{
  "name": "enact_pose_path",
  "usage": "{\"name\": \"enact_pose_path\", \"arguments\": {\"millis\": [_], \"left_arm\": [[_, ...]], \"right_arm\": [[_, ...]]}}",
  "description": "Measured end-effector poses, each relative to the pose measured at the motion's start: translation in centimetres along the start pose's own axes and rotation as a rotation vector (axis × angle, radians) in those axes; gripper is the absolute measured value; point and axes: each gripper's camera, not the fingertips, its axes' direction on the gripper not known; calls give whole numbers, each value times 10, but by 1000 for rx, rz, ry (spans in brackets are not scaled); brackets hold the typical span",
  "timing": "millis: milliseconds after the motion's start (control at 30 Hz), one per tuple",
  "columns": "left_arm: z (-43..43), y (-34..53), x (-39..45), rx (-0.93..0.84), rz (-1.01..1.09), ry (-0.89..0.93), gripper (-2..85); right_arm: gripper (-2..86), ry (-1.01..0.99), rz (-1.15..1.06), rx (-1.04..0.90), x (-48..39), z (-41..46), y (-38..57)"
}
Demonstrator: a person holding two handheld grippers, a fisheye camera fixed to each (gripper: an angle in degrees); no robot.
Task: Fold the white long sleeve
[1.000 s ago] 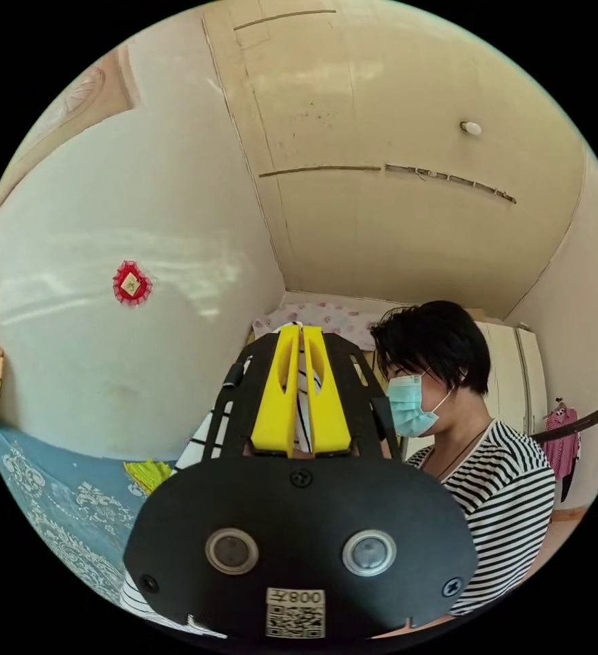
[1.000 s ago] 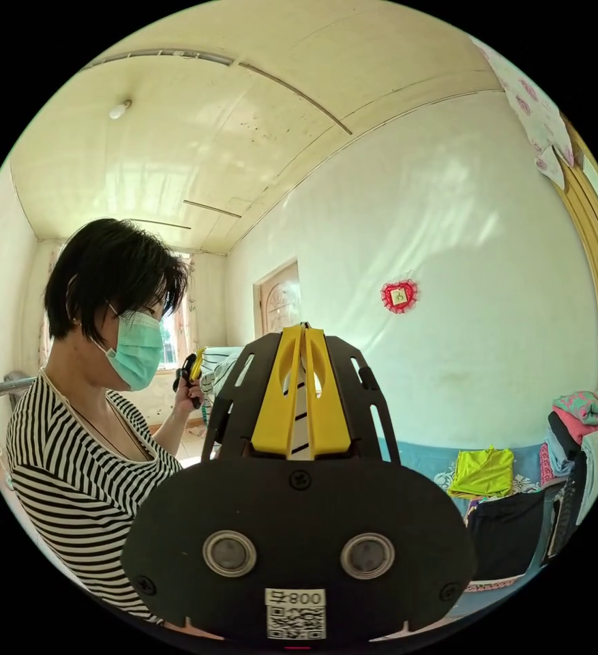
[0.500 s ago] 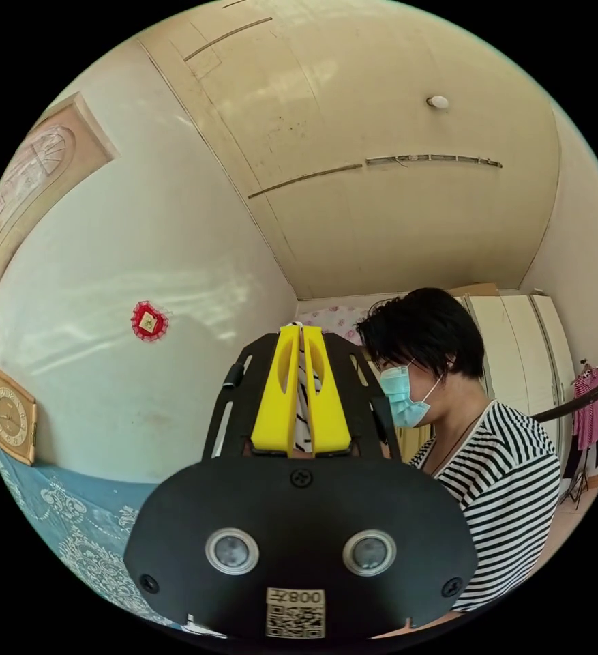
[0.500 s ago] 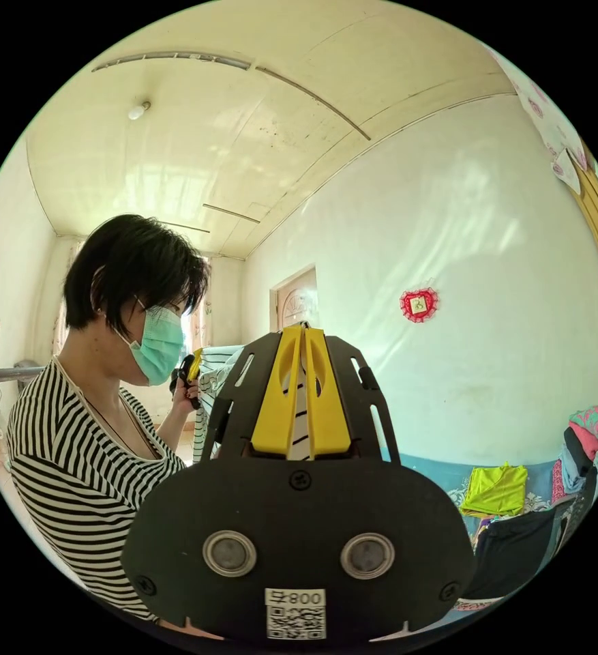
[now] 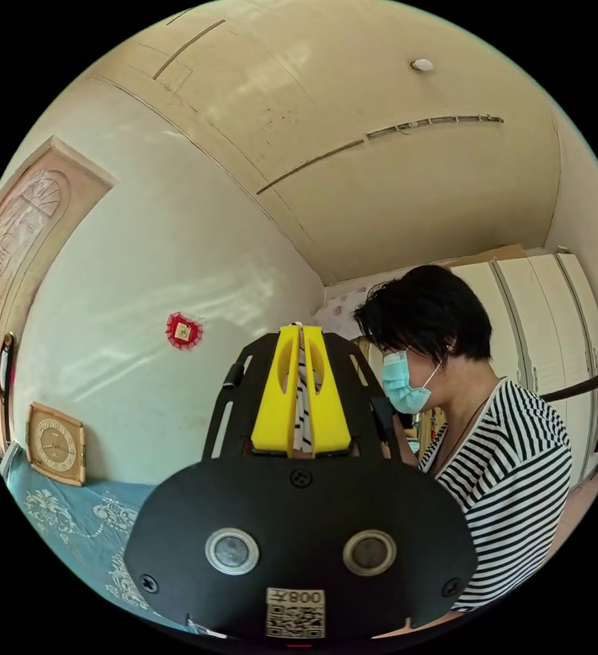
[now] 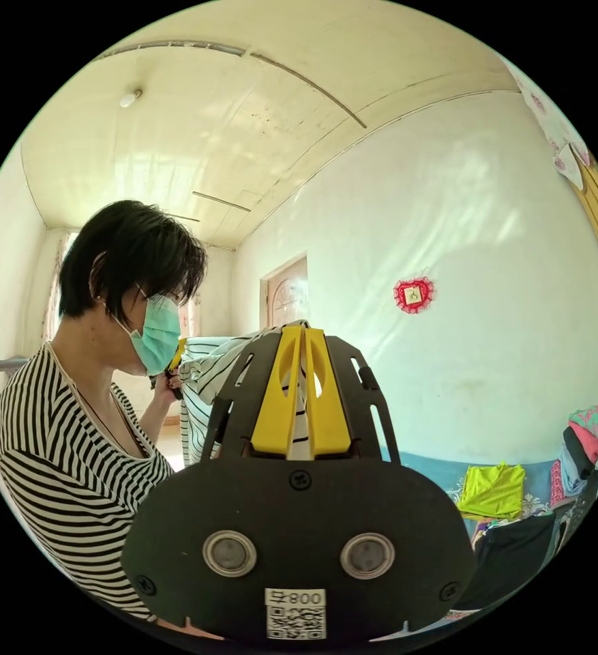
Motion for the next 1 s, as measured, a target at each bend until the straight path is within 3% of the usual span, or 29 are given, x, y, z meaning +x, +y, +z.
{"name": "enact_pose_path", "arguments": {"millis": [367,567,633,800,1000], "left_arm": [[87,142,-264,-256,-270,-214,7],[152,319,-470,-503,-522,-401,13],[159,410,-536,-545,-694,-459,20],[138,583,-606,-679,-896,-543,44],[53,719,-568,-816,-974,-586,76]], "right_arm": [[3,107,178,-281,175,293,80],[2,170,435,-582,335,516,193],[1,164,617,-708,394,591,266],[0,314,833,-915,456,671,413],[26,228,824,-1059,422,681,525]]}}
